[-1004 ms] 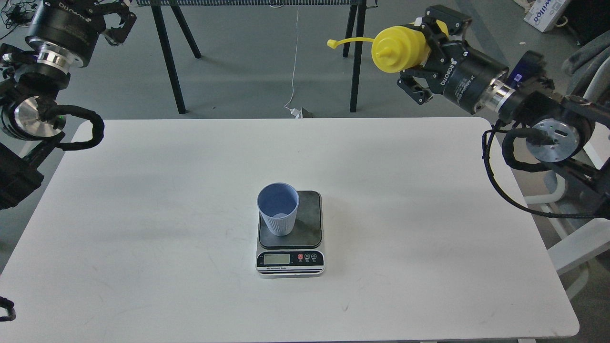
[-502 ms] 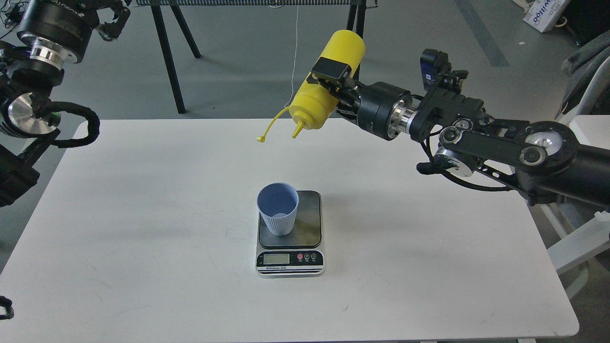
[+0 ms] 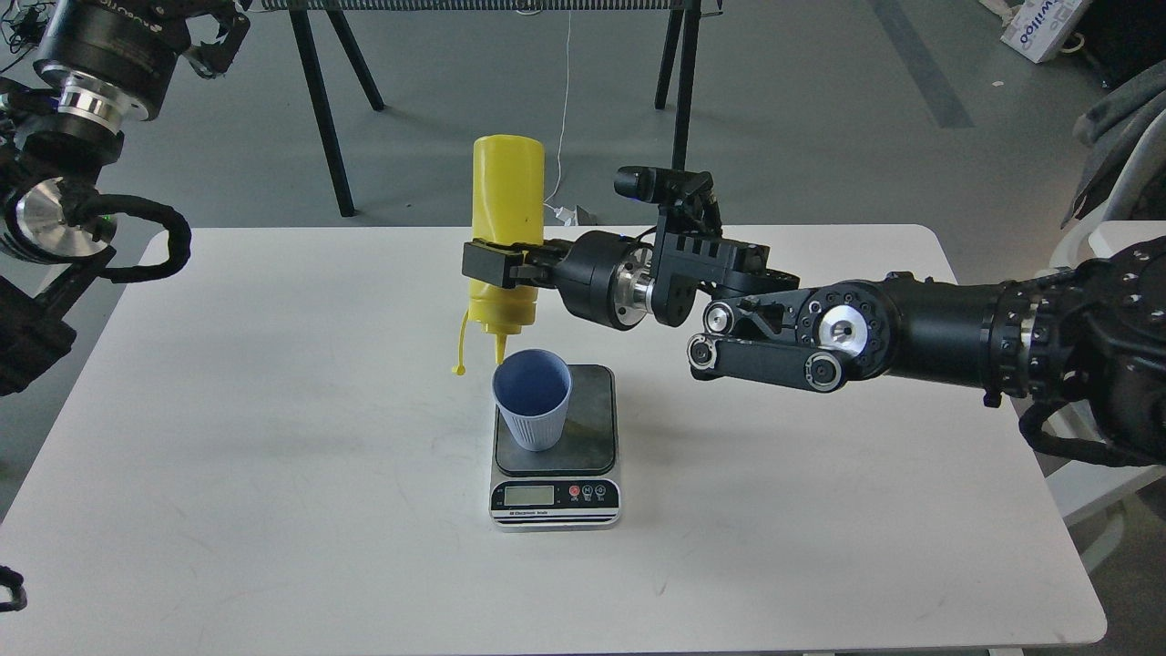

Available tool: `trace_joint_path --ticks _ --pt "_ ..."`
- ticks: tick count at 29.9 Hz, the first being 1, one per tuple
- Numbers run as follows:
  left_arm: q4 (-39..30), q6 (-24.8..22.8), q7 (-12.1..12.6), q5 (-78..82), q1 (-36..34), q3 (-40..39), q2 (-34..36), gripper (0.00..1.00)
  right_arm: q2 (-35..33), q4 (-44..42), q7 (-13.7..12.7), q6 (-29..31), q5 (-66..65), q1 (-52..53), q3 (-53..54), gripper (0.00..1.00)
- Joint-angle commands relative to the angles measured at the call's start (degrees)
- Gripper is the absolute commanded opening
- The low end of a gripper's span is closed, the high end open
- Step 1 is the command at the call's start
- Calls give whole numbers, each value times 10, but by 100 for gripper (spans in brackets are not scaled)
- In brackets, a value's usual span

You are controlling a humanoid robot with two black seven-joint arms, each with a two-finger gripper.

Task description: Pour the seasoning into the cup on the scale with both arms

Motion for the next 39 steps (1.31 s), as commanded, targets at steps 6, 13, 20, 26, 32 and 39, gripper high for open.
trace_joint_path --ticks 6,13,20,26,32,39 --pt "0 -1 -2 -1 0 0 12 100 10 -51 1 -27 -69 -3 -55 30" --pt "0 -2 -2 -1 0 -3 13 100 10 -54 1 -39 -80 -7 -58 30" --pt "0 -2 -2 -1 0 -3 12 100 10 -53 1 -41 -80 -7 -58 30" --pt "0 -2 -2 -1 0 -4 13 100 10 -50 3 -42 -70 -3 -47 30" --pt "0 -2 -2 -1 0 -4 14 100 -45 -37 10 -19 -46 -37 98 30" --pt "0 -2 -2 -1 0 -4 13 100 -165 -16 -7 85 56 -98 287 30"
